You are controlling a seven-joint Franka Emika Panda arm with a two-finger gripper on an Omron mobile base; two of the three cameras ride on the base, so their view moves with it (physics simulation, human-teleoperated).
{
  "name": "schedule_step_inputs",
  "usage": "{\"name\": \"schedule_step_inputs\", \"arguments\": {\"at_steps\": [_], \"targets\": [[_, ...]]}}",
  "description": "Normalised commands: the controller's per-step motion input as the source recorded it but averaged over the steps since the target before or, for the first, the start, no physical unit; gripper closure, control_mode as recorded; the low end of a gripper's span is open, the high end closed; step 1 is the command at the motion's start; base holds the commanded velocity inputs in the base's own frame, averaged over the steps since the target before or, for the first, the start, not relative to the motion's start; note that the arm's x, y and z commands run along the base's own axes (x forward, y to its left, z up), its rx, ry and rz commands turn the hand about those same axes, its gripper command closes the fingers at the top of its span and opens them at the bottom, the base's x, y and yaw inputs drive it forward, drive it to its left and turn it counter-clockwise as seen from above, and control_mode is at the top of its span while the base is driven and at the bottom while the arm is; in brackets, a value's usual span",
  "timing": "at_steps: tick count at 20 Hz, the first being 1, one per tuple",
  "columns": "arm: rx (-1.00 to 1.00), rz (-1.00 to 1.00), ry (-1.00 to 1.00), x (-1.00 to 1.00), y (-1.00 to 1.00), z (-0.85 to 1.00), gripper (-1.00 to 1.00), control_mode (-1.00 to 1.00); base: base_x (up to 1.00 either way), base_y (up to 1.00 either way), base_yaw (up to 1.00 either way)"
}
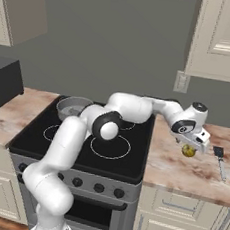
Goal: Put the eggplant and squash in the pot. Retrieve the spatula and lightly stir the vegetables in the pot.
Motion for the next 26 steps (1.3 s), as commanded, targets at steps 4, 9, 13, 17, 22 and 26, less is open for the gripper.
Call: {"name": "schedule_step_inputs", "arguments": {"at_steps": [4, 9, 13, 17, 22, 26], "targets": [[0.0, 0.1, 0.0, 0.26, -0.41, 0.0, -1.0, -1.0, 0.0, 0.0, 0.0], [0.0, 0.01, 0.0, 0.0, -0.15, 0.0, -1.0, -1.0, 0.0, 0.0, 0.0], [0.0, 0.05, 0.0, 0.0, 0.04, -0.07, -1.0, -1.0, 0.0, 0.0, 0.0], [0.0, 0.07, 0.0, -0.07, 0.22, -0.33, -1.0, -1.0, 0.0, 0.0, 0.0], [-0.01, 0.06, 0.0, -0.1, 0.17, -0.31, -1.0, -1.0, 0.0, 0.0, 0.0], [-0.01, 0.04, 0.0, -0.04, 0.04, -0.37, -1.0, -1.0, 0.0, 0.0, 0.0]]}}
